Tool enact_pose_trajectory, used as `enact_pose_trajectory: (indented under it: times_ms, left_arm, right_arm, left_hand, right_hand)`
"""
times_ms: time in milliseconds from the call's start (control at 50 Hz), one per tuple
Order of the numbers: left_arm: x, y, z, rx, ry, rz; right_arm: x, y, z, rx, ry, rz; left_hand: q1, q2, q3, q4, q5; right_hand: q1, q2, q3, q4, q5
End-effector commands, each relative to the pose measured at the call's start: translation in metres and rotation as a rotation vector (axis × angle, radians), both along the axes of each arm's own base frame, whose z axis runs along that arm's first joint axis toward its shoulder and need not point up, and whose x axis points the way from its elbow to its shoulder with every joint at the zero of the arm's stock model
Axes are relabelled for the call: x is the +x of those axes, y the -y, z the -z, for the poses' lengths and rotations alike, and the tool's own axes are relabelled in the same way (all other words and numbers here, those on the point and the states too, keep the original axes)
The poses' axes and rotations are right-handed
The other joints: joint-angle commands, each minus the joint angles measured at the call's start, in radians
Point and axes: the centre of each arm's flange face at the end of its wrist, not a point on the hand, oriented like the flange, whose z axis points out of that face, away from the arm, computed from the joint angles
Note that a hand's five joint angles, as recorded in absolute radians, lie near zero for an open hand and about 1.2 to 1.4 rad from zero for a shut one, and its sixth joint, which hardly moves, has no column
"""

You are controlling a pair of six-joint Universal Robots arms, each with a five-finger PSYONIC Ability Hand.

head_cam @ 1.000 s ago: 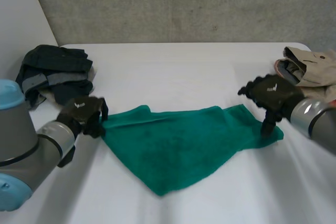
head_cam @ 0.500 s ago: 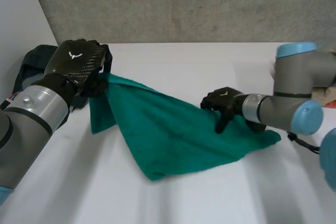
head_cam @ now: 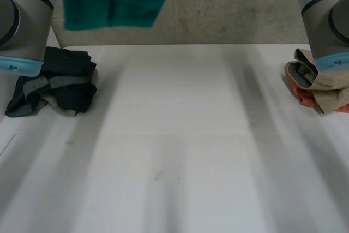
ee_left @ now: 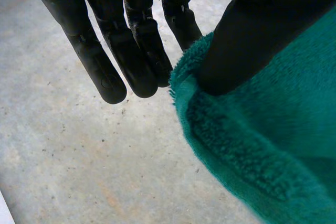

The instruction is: Fold the laundry.

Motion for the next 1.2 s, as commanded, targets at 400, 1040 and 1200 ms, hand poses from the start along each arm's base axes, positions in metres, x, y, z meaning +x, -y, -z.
enact_pose_trajectory:
  times_ms: [400, 1040, 1200]
  left_arm:
    - [0.013, -0.072, 0.237, 0.695, 0.281, 0.046]
    - [0.033, -0.117, 0.091, 0.376, 0.157, 0.043]
    - [0.028, -0.106, 0.111, 0.521, 0.219, 0.047]
  right_arm:
    - [-0.035, -0.035, 0.231, 0.859, -0.372, 0.010]
    - [-0.091, -0.074, 0.072, 0.636, -0.466, 0.176]
    - [-0.092, -0.103, 0.051, 0.608, -0.566, 0.170]
  left_hand:
    - [0.236, 0.199, 0.203, 0.197, 0.239]
    - [0.236, 0.199, 0.203, 0.197, 0.239]
    - [0.236, 0.199, 0.203, 0.197, 0.239]
  right_hand:
    - [0.243, 0.190, 0.181, 0.170, 0.216]
    - [0.271, 0.219, 0.209, 0.199, 0.244]
    - [0.271, 0.219, 0.209, 0.199, 0.244]
